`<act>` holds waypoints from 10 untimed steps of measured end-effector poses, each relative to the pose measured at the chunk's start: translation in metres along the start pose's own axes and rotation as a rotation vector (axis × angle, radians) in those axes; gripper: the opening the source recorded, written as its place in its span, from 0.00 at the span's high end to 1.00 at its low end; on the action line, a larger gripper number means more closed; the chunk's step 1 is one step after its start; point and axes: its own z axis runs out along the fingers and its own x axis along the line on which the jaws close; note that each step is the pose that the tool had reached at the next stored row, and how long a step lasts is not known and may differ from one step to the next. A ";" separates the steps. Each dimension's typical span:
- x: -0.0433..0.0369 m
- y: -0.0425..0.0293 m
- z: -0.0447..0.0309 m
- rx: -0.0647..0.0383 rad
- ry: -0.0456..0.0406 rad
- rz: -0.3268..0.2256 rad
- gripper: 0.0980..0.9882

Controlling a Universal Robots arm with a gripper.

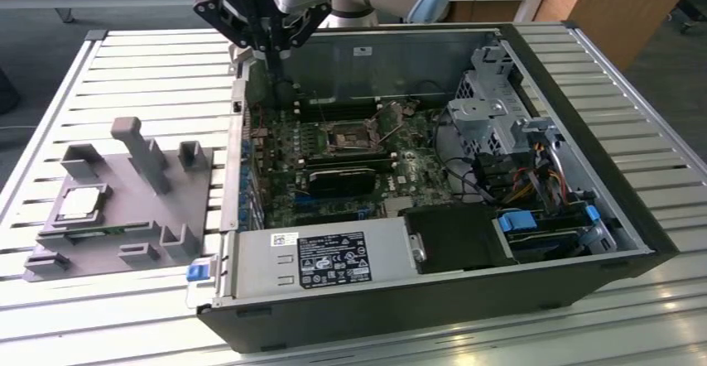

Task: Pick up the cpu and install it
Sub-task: 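Reach for the cpu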

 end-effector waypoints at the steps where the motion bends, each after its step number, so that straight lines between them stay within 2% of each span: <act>1: 0.0002 0.0000 0.0000 0.000 0.0000 0.000 0.99; 10: 0.0020 -0.0002 0.0000 0.000 0.0001 0.000 0.99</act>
